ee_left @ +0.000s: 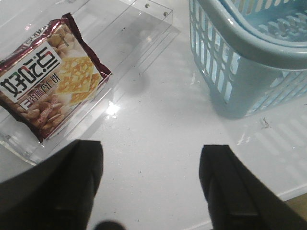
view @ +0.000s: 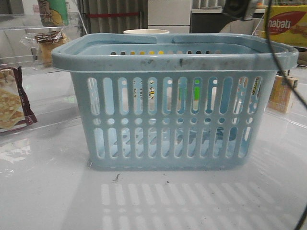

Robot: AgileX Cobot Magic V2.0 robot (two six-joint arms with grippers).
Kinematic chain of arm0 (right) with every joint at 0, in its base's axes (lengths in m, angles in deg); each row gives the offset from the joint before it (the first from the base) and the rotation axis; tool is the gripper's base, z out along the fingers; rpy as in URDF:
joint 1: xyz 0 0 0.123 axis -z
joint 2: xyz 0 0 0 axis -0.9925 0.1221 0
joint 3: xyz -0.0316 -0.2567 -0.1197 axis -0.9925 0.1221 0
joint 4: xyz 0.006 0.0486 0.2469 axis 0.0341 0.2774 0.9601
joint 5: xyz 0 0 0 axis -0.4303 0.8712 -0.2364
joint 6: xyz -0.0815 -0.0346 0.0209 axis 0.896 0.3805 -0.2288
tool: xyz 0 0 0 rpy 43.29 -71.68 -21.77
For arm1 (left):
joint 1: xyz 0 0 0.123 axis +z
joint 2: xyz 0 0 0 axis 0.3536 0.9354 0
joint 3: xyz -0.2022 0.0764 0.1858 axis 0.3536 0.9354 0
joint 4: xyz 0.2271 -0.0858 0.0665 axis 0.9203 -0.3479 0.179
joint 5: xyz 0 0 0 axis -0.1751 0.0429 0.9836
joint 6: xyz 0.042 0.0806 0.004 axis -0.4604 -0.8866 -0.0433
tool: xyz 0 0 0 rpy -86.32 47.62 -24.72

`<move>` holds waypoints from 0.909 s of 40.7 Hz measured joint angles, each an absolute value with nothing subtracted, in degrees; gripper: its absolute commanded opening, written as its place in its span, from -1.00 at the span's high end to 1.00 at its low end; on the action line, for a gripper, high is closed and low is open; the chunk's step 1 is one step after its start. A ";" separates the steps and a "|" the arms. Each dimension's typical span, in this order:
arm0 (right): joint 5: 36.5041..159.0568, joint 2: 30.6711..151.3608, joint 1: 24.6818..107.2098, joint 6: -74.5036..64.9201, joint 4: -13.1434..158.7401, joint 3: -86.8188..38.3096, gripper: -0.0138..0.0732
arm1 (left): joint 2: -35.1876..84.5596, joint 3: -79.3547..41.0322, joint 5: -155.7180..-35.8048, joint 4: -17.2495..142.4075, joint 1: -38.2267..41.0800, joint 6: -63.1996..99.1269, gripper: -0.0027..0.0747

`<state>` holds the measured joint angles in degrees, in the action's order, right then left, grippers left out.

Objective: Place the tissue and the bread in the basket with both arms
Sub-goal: 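Lower the tissue pack into the blue basket and open the right gripper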

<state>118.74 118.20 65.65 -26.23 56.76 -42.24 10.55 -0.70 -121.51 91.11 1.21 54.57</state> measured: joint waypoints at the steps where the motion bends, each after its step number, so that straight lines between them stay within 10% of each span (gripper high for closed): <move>1: 118.87 118.70 64.11 -26.23 56.76 -42.24 0.45 | 10.55 -0.70 -121.51 91.11 1.21 54.57 -0.33; 10: 118.89 125.74 56.46 -26.23 56.76 -42.24 0.31 | 10.55 -0.70 -121.51 91.11 1.21 54.57 -0.33; 21: 118.98 130.99 55.64 -26.23 56.76 -42.24 -0.54 | 10.55 -0.70 -121.51 91.11 1.21 54.57 -0.33; 37: 119.12 121.25 55.64 -26.23 56.76 -41.44 -0.53 | 10.55 -0.70 -121.51 91.11 1.21 54.57 -0.33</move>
<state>119.12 121.25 55.64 -26.23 56.76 -41.44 10.55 -0.70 -121.51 91.11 1.21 54.57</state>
